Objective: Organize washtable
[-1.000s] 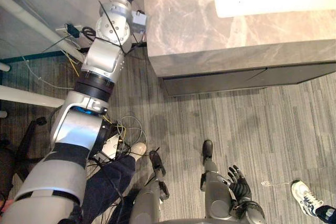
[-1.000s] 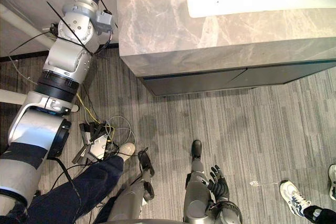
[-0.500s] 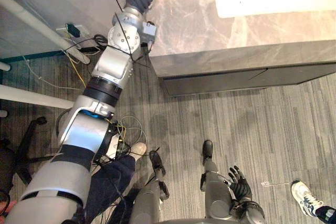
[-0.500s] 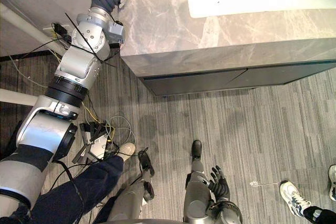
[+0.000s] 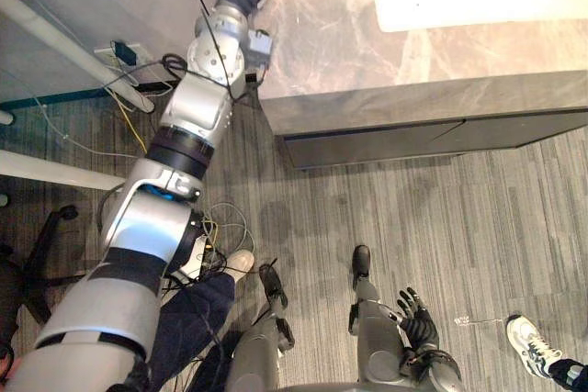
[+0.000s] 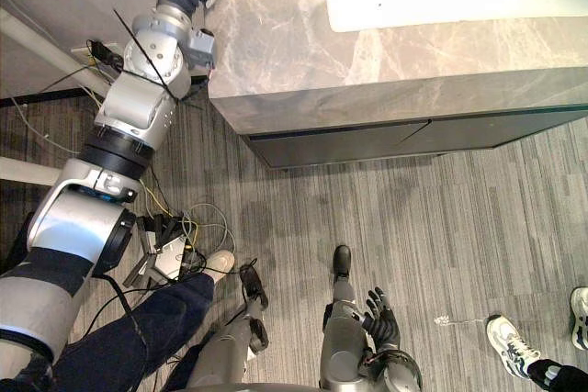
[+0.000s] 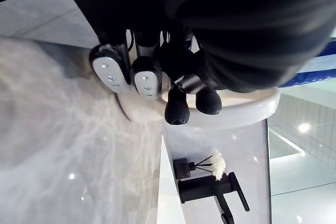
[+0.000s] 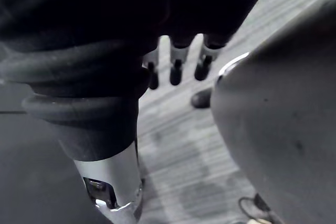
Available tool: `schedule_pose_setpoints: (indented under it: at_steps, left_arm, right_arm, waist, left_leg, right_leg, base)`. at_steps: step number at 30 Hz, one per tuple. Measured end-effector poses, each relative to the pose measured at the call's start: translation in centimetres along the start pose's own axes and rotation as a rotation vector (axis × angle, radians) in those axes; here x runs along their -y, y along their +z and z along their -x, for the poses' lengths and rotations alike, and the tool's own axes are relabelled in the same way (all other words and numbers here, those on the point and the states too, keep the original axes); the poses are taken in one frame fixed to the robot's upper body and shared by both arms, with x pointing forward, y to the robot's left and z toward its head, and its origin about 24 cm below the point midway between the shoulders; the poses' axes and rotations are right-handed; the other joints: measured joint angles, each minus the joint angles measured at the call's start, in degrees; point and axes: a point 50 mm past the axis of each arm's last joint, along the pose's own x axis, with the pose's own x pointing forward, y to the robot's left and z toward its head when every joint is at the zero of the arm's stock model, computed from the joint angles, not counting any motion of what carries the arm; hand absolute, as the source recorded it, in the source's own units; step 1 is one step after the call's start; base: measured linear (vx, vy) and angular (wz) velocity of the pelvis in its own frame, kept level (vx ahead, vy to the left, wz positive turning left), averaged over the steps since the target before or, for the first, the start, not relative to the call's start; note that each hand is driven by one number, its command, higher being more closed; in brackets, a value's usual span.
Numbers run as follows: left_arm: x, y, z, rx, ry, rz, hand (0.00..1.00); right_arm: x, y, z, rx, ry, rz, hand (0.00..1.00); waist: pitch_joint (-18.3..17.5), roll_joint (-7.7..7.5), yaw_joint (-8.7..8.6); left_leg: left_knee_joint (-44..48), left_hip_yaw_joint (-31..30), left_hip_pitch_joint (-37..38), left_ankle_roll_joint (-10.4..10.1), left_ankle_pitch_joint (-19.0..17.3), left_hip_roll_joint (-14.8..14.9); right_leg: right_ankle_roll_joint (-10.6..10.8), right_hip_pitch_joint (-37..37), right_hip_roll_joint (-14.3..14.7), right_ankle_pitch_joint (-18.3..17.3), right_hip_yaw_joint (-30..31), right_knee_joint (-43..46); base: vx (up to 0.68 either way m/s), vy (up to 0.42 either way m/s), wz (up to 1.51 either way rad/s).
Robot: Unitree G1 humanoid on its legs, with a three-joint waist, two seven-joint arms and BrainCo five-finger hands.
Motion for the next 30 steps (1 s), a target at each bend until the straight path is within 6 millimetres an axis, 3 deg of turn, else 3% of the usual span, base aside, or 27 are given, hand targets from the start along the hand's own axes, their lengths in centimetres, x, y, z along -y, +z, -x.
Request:
schedule_pose_setpoints:
  at_steps: [4, 10, 14, 30]
  left_arm:
    - [-0.4, 2.1, -1.4, 0.039, 0.02, -0.009, 1.0]
    - [0.1, 3.4, -1.9, 0.073, 0.012, 0.002, 1.0]
    - [0.2, 3.5, -1.9, 0.076, 0.015, 0.012, 1.0]
    - [2.7, 3.7, -1.9, 0.076, -0.015, 0.096, 1.0]
  right_arm:
    - [-1.3, 1.3, -0.1, 0.059, 0.048, -0.026, 0.0]
    - [-1.8, 2.6, 0.5, 0.125, 0.07, -0.05, 0.0]
    - [-1.7, 2.8, 1.0, 0.14, 0.065, -0.062, 0.0]
    - [-1.3, 2.9, 1.7, 0.15, 0.053, -0.081, 0.0]
  waist:
    - [-0.19, -0.84, -0.04]
    - [-0.14, -1.53, 0.13]
    - [-0.17, -2.7, 0.22]
    - [-0.21, -2.78, 0.58]
  left_leg:
    - [0.03, 0.7, -1.41, 0.01, 0.02, 0.2]
    - [0.04, 1.77, -1.62, -0.03, -0.04, 0.44]
    - [0.19, 2.13, -2.12, -0.08, -0.05, 1.1]
    - [0.7, 3.39, -2.81, -0.27, -0.21, 2.08]
  right_leg:
    - [-0.14, -1.9, 0.06, 0.48, 0.85, 0.04]
    - [-0.25, -2.45, 0.04, 0.67, 1.32, 0.03]
    - [-0.36, -3.02, 0.24, 0.75, 1.39, 0.04]
    - [-0.43, -4.04, 1.04, 1.72, 1.56, 0.11]
  base:
    - [0.0, -0.003, -0.08]
    - [0.01, -0.001, -0.05]
    - [0.0, -0.002, -0.03]
    - [0.0, -0.004, -0.02]
